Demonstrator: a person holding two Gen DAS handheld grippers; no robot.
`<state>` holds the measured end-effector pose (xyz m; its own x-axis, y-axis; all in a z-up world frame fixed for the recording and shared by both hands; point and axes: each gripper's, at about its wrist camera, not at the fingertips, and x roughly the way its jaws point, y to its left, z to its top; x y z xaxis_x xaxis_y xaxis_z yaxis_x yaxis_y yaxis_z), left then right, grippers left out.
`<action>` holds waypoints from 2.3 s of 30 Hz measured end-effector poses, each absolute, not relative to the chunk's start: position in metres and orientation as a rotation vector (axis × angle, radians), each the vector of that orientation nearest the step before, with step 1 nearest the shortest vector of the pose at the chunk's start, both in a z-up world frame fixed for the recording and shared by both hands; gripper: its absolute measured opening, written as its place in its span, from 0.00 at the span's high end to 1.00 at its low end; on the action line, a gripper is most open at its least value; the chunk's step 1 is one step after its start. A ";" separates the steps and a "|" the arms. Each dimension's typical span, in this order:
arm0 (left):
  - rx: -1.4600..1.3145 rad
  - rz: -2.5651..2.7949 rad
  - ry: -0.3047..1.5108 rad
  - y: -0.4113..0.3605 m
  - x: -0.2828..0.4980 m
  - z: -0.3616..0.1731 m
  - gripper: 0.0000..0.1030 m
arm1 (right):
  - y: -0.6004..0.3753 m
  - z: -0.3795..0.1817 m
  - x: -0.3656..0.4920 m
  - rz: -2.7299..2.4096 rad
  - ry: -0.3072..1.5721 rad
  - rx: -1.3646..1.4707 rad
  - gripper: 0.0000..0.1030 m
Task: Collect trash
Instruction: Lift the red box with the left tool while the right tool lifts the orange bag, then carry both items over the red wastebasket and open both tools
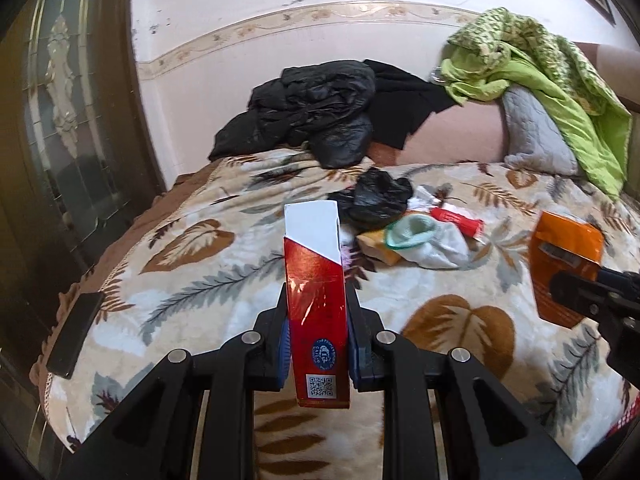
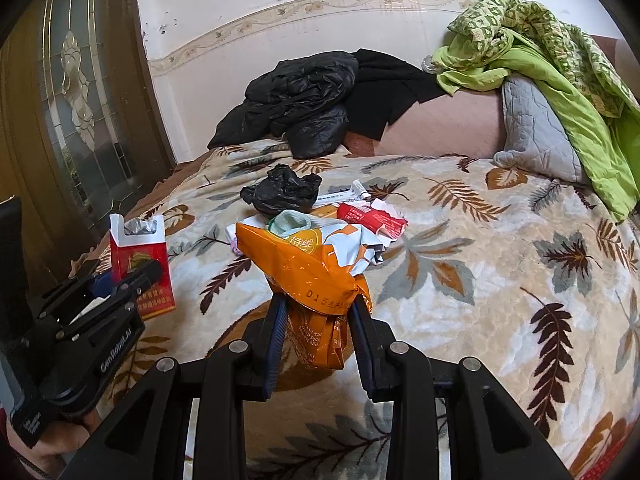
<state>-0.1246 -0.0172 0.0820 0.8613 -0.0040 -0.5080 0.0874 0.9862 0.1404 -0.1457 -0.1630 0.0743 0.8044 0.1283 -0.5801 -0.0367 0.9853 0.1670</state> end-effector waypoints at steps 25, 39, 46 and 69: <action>0.147 -0.002 0.544 -0.007 -0.119 0.080 0.80 | -0.161 0.075 -0.145 0.096 0.631 0.150 0.67; 0.151 -0.020 0.548 -0.012 -0.120 0.079 0.80 | -0.161 0.075 -0.145 0.098 0.632 0.149 0.67; 0.148 -0.034 0.551 -0.014 -0.121 0.079 0.80 | -0.165 0.074 -0.146 0.095 0.632 0.157 0.67; 0.085 -0.545 0.597 -0.092 -0.164 0.105 0.80 | -0.258 0.106 -0.230 -0.009 0.593 0.403 0.67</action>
<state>-0.1636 -0.0921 0.1053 0.6910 -0.4630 -0.5552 0.5110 0.8561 -0.0781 -0.2304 -0.2579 0.1062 0.8313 0.1061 -0.5456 0.1231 0.9221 0.3670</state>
